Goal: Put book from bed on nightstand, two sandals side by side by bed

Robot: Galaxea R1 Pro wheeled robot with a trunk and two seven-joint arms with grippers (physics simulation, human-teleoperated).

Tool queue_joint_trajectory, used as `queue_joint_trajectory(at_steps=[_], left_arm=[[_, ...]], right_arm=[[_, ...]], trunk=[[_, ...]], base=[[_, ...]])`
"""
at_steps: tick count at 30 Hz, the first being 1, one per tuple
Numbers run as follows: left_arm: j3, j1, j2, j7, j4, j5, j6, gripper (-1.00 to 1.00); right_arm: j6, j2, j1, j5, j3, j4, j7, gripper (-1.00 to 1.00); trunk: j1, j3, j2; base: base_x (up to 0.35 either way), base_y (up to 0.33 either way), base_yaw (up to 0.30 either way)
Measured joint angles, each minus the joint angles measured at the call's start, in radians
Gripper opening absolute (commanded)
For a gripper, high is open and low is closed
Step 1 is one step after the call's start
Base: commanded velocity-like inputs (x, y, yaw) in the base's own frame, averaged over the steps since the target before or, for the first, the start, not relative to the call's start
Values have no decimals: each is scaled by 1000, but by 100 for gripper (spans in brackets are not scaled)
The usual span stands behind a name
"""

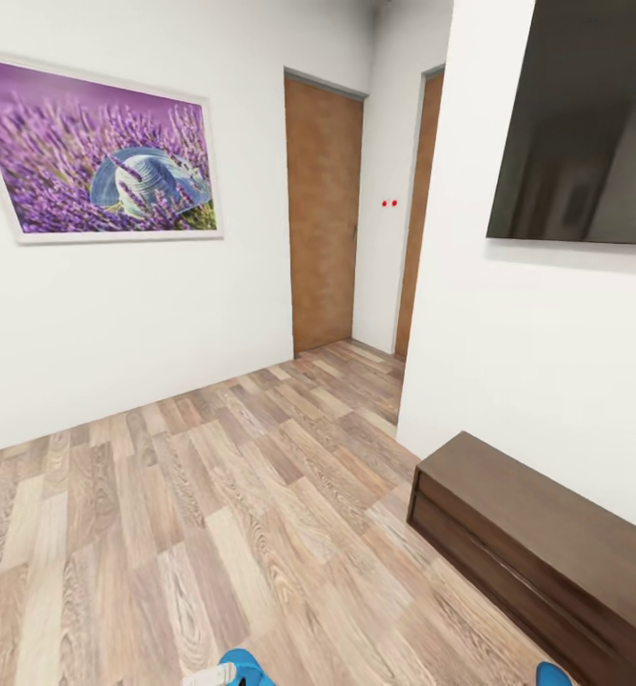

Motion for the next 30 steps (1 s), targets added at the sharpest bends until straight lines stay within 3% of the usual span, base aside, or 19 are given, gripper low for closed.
queue_joint_trajectory(at_steps=[30], left_arm=[[0, 0, 0, 0, 0, 0, 0, 100]], right_arm=[[0, 0, 0, 0, 0, 0, -2, -100]], trunk=[[0, 16, 0]], base=[[9, 0, -280]])
